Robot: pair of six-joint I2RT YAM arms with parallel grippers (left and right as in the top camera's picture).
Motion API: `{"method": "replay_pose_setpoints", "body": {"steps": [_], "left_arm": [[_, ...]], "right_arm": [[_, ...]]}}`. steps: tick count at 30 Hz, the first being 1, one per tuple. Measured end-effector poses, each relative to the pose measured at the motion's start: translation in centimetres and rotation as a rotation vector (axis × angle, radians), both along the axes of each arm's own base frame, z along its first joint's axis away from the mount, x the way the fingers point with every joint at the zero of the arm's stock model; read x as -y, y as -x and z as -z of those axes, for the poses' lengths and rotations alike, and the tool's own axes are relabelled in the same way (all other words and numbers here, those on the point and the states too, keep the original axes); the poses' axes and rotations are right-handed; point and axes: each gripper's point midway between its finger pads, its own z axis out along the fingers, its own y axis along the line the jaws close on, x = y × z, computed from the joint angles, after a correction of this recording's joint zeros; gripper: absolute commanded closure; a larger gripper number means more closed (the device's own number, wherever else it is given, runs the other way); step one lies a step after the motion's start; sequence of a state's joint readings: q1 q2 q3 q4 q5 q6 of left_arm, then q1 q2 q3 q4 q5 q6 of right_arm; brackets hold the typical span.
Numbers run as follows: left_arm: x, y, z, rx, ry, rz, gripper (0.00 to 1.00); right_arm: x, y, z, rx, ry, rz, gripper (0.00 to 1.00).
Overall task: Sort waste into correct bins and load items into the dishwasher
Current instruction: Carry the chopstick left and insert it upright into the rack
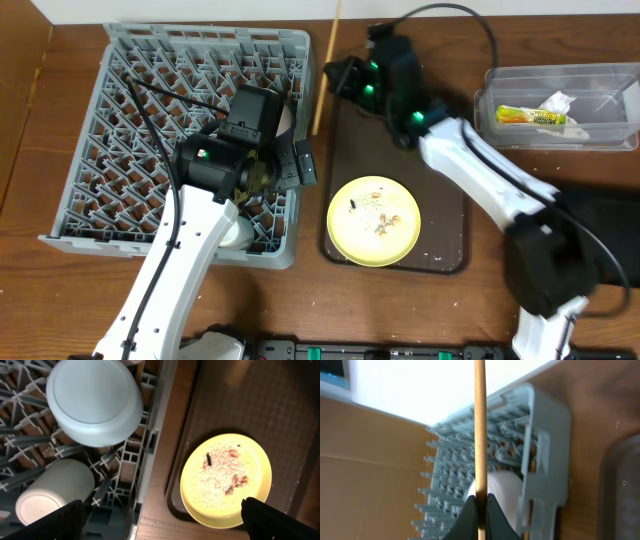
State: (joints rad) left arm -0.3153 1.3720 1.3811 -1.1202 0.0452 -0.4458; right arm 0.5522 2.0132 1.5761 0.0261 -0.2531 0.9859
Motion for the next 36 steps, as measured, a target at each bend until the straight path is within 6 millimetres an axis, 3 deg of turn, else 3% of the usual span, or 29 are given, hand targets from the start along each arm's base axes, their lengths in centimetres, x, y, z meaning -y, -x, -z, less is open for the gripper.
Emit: {"method": "replay_pose_setpoints", "body": {"steps": [3,6,11,15,20,30,33,36], "left_arm": [[0.0,0.0,0.0,0.001,0.000,0.000,0.00],[0.0,0.0,0.0,0.000,0.000,0.000,0.00],[0.0,0.0,0.0,0.000,0.000,0.000,0.00],[0.0,0.0,0.0,0.000,0.000,0.000,0.00],[0.0,0.0,0.0,0.001,0.000,0.000,0.00],[0.0,0.0,0.0,0.001,0.000,0.000,0.00],[0.0,0.0,0.0,0.001,0.000,0.000,0.00],[0.0,0.0,0.0,0.001,0.000,0.000,0.00]], "right_arm": [[-2.6,-1.5,2.2,-0.065,0.029,-0.031,0.99],[-4.4,-1.5,3.5,-0.085,0.039,-0.056,0.99],[-7.0,0.6,6.9,-0.144,0.075,-0.114,0.99],[-9.3,3.6,10.5,-0.215,0.137,-0.165,0.99],[-9.2,3.7,10.7,-0.219,0.159,-0.149,0.83],[-8.5,3.0,10.5,-0.210,0.162,-0.139,0.75],[-8.0,2.9,9.9,-0.197,0.181,-0.137,0.69],[-6.4,2.0,7.8,-0.150,0.204,-0.106,0.55]]}}
